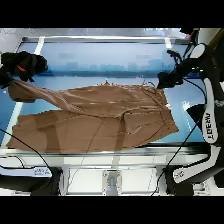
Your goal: Fold the clothes and pants, and hang the long-sleeved shirts on hangers.
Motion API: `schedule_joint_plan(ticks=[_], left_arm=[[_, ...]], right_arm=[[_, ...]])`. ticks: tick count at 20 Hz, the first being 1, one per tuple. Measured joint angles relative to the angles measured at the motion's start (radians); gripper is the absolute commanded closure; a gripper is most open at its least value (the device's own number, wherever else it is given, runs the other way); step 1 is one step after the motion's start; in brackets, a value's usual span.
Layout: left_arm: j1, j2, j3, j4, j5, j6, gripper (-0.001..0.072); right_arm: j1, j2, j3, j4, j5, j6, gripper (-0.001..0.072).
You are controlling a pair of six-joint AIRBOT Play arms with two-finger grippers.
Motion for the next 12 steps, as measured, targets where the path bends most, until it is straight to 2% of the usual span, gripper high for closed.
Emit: schedule_joint_plan(ticks=[3,5,8,10,11,12], left_arm=[[-0.01,0.054,-0.082,0.003,-0.026,0.195,0.0699],[-0.006,0.086,-0.169,0.026,-0.033,0.265,0.0699],[0.02,0.145,-0.301,0.113,-0.024,0.28,0.0699],[0.049,0.18,-0.354,0.184,-0.01,0.215,0.0691],[0.063,0.193,-0.37,0.211,-0.004,0.178,0.0514],[0.074,0.206,-0.382,0.235,-0.004,0.143,0.0092]], right_arm=[[-0.026,0.072,-0.1,-0.038,-0.006,-0.016,0.0591],[-0.05,0.137,-0.227,-0.06,-0.043,-0.026,0.0591],[-0.093,0.239,-0.424,-0.077,-0.113,-0.034,0.0582],[-0.121,0.293,-0.517,-0.081,-0.153,-0.037,0.0581],[-0.132,0.312,-0.547,-0.084,-0.169,-0.038,0.0581],[-0.142,0.328,-0.568,-0.083,-0.184,-0.039,0.0581]])
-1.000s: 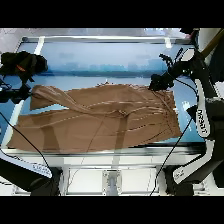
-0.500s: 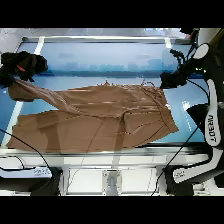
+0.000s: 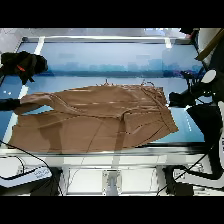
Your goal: Fold the clothes and pants, and hang the long-sleeved shirts on hangers.
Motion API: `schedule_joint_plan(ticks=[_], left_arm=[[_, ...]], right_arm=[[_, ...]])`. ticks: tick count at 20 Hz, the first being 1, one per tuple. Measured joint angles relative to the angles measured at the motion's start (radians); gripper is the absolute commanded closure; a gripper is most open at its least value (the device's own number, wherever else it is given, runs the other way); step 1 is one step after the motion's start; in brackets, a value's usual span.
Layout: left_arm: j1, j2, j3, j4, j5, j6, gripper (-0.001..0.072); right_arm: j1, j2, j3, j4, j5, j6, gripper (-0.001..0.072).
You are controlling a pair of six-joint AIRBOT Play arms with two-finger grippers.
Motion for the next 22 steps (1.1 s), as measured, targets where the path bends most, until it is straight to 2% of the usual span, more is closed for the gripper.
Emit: schedule_joint_plan(ticks=[1,4,8,15,17,19,22], left_arm=[[0.008,0.013,-0.007,0.016,0.003,-0.026,-0.0009],[0.02,0.062,-0.006,0.04,0.014,-0.098,-0.0012],[0.023,0.103,0.007,0.028,0.064,-0.26,-0.0011],[0.021,-0.042,0.011,-0.029,0.109,-0.499,-0.0006],[0.009,-0.097,0.012,-0.126,0.141,-0.513,-0.0002],[-0.02,-0.142,0.022,-0.209,0.186,-0.491,0.002],[-0.061,-0.191,0.064,-0.212,0.225,-0.479,0.0019]], right_arm=[[-0.006,0.009,-0.014,0.001,-0.012,-0.001,0.0581],[-0.015,0.026,-0.039,0.013,-0.035,-0.002,0.0581],[-0.019,0.034,-0.05,0.026,-0.059,-0.003,0.0581],[-0.021,0.036,-0.053,0.065,-0.092,-0.003,0.0581],[-0.021,0.036,-0.053,0.076,-0.095,-0.003,0.0581],[-0.021,0.036,-0.053,0.095,-0.097,-0.003,0.0581],[-0.021,0.036,-0.053,0.12,-0.097,-0.003,0.058]])
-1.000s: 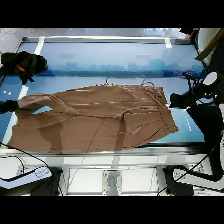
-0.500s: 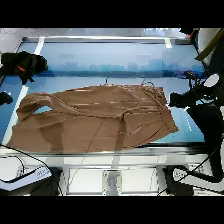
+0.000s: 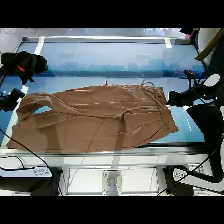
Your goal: Fold the clothes and pants, and hang the long-sleeved shirts on hangers.
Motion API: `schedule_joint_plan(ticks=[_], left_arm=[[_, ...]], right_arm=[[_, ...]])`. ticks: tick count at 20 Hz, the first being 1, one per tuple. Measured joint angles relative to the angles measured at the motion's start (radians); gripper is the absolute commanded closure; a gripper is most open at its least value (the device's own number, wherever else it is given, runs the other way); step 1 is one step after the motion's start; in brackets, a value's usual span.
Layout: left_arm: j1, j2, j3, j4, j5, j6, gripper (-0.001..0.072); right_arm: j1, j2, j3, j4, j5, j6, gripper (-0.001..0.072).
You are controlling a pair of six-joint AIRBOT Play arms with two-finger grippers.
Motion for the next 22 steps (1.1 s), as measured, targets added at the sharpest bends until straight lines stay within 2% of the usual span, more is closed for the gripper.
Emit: schedule_joint_plan(ticks=[4,7,8,13,16,18,22], left_arm=[[0.003,-0.038,0.084,0.093,-0.005,-0.082,0.0022],[0.033,-0.084,0.158,0.135,-0.102,-0.113,0.0025],[0.04,-0.102,0.179,0.142,-0.137,-0.115,0.0054],[0.036,-0.183,0.225,0.158,-0.233,-0.124,0.0056],[0.028,-0.222,0.247,0.159,-0.251,-0.128,0.0058],[0.021,-0.238,0.268,0.159,-0.254,-0.128,0.0096],[0.0,-0.258,0.294,0.158,-0.238,-0.128,0.0097]], right_arm=[[0.0,0.0,0.0,0.018,0.0,-0.002,0.0581],[0.0,0.0,0.0,0.025,-0.012,-0.005,0.0581],[0.0,0.0,0.0,0.027,-0.019,-0.006,0.0581],[0.0,0.0,0.0,0.032,-0.031,-0.007,0.0581],[0.0,0.0,0.0,0.034,-0.032,-0.007,0.0581],[0.0,0.0,0.0,0.035,-0.033,-0.007,0.0581],[0.002,0.0,0.0,0.036,-0.04,-0.007,0.0581]])
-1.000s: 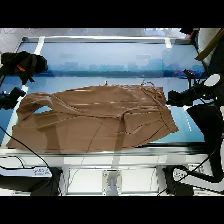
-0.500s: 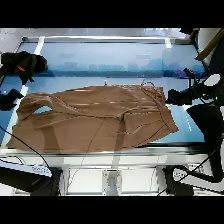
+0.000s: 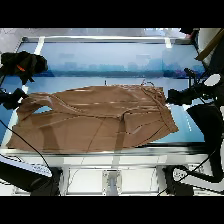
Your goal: Fold the clothes and pants, and hang the long-sleeved shirts on hangers.
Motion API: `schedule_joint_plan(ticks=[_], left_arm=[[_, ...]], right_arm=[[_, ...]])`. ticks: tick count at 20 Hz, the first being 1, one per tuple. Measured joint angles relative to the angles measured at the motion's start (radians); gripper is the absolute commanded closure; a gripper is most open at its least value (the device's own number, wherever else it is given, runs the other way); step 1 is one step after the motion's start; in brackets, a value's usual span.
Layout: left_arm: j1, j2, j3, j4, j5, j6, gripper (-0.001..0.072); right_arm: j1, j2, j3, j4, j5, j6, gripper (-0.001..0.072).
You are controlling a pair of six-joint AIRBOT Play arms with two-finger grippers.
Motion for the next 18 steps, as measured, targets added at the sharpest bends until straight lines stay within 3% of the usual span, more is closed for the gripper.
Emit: schedule_joint_plan(ticks=[2,5,7,14,18], left_arm=[[-0.011,-0.014,0.006,0.0,0.0,0.0,0.0114],[-0.024,-0.032,0.012,0.0,0.0,-0.001,0.0384],[-0.027,-0.037,0.014,0.0,0.0,-0.003,0.069],[-0.031,0.026,0.054,0.0,-0.005,0.001,0.0696],[-0.036,0.14,0.137,-0.011,0.013,0.053,0.0697]], right_arm=[[0.008,0.0,0.0,0.0,-0.01,0.0,0.0581],[0.026,0.0,0.0,0.0,-0.016,0.0,0.0581],[0.034,0.0,0.0,-0.002,-0.018,0.0,0.0581],[0.039,0.0,0.0,-0.013,-0.016,-0.001,0.0581],[0.019,0.0,0.014,-0.046,-0.008,-0.001,0.0581]])
